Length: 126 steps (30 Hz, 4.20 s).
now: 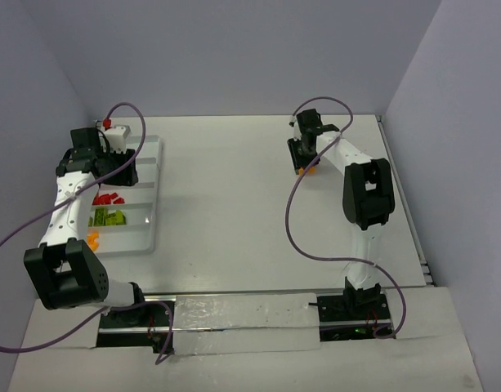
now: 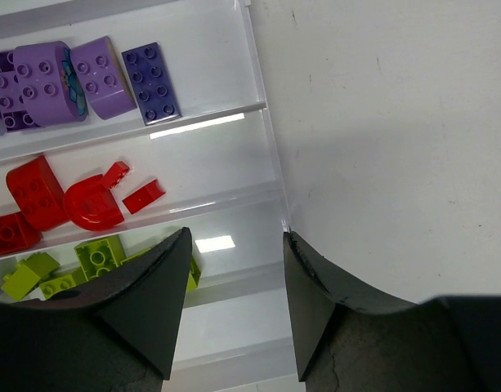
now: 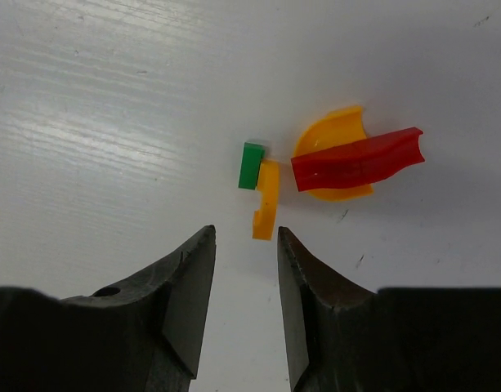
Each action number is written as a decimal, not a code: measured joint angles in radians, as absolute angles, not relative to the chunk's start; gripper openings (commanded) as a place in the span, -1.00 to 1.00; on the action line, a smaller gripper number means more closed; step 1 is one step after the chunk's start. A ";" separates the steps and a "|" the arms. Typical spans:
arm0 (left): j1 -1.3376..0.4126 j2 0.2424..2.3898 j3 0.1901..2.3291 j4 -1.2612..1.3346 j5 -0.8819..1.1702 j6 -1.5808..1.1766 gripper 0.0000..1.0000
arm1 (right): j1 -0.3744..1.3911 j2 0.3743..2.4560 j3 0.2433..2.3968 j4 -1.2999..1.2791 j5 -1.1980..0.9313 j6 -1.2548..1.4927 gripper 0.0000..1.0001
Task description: Sort the legos into containers by color
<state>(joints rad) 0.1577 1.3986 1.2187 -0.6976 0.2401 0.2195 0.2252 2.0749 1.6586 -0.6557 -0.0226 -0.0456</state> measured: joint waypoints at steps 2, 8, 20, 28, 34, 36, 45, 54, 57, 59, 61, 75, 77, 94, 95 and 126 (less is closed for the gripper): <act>0.158 1.405 1.220 -0.697 0.240 0.219 0.15 | 0.224 2.090 1.668 -0.656 -0.021 -0.047 -0.14; 0.157 1.420 1.221 -0.696 0.241 0.217 0.15 | 0.218 2.136 1.683 -0.655 -0.019 -0.050 -0.22; 0.153 1.429 1.230 -0.694 0.241 0.213 0.15 | 0.198 2.155 1.683 -0.651 -0.020 -0.054 -0.57; 0.152 1.438 1.236 -0.700 0.266 0.214 0.27 | 0.198 2.148 1.671 -0.643 -0.074 -0.069 -1.00; 0.147 1.438 1.249 -0.704 0.422 0.195 0.38 | 0.207 2.018 1.527 -0.616 -0.248 -0.085 -1.00; 0.136 1.438 1.247 -0.700 0.503 0.162 0.40 | 0.220 1.940 1.477 -0.607 -0.305 -0.086 -1.00; -0.025 1.417 1.123 -0.550 0.801 -0.113 0.35 | 0.419 1.711 1.447 -0.519 -0.424 -0.023 -1.00; -0.210 1.424 1.091 -0.364 0.823 -0.297 0.17 | 0.546 1.708 1.455 -0.517 -0.438 0.073 -1.00; -0.255 1.452 1.095 -0.337 0.823 -0.324 0.15 | 0.561 1.708 1.457 -0.517 -0.435 0.089 -1.00; -0.283 1.479 1.103 -0.328 0.823 -0.335 0.12 | 0.569 1.708 1.459 -0.517 -0.434 0.090 -1.00; -0.310 1.509 1.114 -0.324 0.822 -0.347 0.08 | 0.576 1.708 1.459 -0.517 -0.429 0.090 -1.00; -0.359 1.627 1.182 -0.309 0.811 -0.397 -0.06 | 0.614 1.702 1.459 -0.516 -0.400 0.080 -1.00; -0.364 1.631 1.184 -0.308 0.811 -0.402 -0.07 | 0.619 1.702 1.459 -0.516 -0.398 0.077 -1.00; -0.384 1.667 1.207 -0.302 0.825 -0.424 -1.00 | 0.652 1.696 1.458 -0.515 -0.290 0.040 -1.00; -0.384 1.667 1.207 -0.302 0.828 -0.426 -1.00 | 0.652 1.691 1.456 -0.511 -0.276 0.041 -1.00; 0.250 2.119 1.940 -0.717 0.256 0.117 -1.00 | 0.587 1.691 1.446 -0.501 -0.201 0.045 -1.00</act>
<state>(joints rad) 0.2497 2.1193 1.9397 -0.7170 0.2561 0.1172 0.5870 1.6914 1.4464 -0.5008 -0.2010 0.0455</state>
